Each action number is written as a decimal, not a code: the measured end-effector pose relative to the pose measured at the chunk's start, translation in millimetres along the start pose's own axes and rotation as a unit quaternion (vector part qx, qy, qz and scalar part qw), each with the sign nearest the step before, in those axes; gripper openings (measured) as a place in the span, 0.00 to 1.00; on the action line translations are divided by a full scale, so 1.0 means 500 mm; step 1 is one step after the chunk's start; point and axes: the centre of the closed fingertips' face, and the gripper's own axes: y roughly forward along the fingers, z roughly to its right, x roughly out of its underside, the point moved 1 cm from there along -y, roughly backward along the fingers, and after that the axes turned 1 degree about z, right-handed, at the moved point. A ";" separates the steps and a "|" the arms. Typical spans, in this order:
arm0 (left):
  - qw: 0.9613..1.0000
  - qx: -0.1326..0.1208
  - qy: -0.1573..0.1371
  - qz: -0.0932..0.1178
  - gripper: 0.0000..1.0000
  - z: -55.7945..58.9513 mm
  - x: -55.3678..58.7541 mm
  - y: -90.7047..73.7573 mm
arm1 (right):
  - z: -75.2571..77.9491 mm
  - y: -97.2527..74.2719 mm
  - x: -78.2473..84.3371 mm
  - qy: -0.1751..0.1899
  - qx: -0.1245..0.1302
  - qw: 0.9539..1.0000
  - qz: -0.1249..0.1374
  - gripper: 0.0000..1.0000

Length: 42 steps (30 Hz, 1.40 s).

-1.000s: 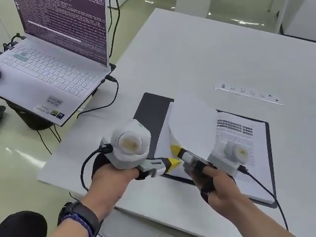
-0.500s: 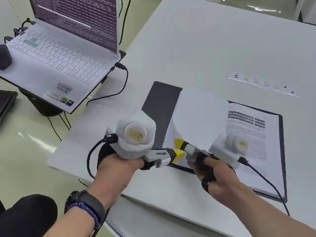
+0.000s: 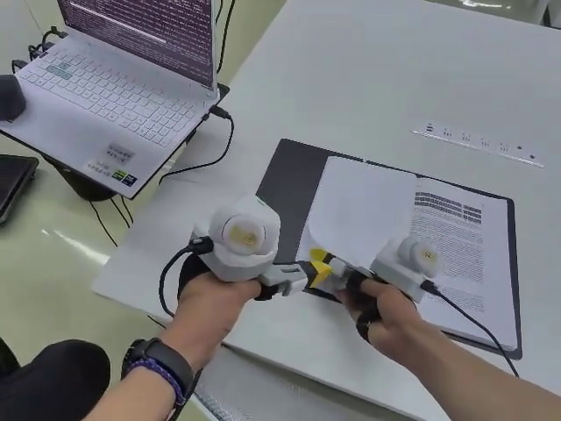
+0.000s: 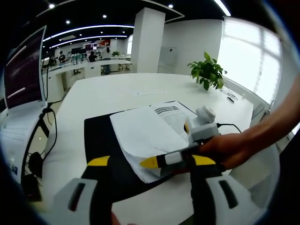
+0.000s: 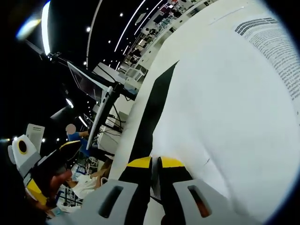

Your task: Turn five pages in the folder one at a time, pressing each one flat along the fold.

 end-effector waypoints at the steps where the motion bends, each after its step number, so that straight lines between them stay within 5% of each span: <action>1: 1.000 0.001 0.000 -0.001 0.67 0.000 0.000 0.001 | 0.000 0.000 0.001 -0.002 0.000 1.000 0.002 0.05; 6: 1.000 0.004 -0.002 -0.003 0.67 0.003 0.007 0.005 | 0.000 0.001 0.007 0.003 0.001 1.000 0.009 0.09; 16: 1.000 0.007 -0.015 -0.012 0.66 0.004 0.025 -0.002 | -0.036 -0.004 0.009 -0.021 -0.043 0.999 0.000 0.30; 28: 1.000 0.016 -0.008 -0.021 0.65 0.013 0.034 0.016 | -0.078 -0.081 -0.025 -0.064 -0.084 0.994 0.035 0.49; 34: 0.999 0.024 -0.002 -0.027 0.63 0.015 0.041 0.028 | -0.048 -0.147 -0.057 -0.081 -0.055 0.993 0.071 0.47; 42: 0.998 0.039 0.016 -0.040 0.55 0.016 0.053 0.052 | 0.009 -0.253 -0.085 -0.061 -0.005 0.989 0.137 0.43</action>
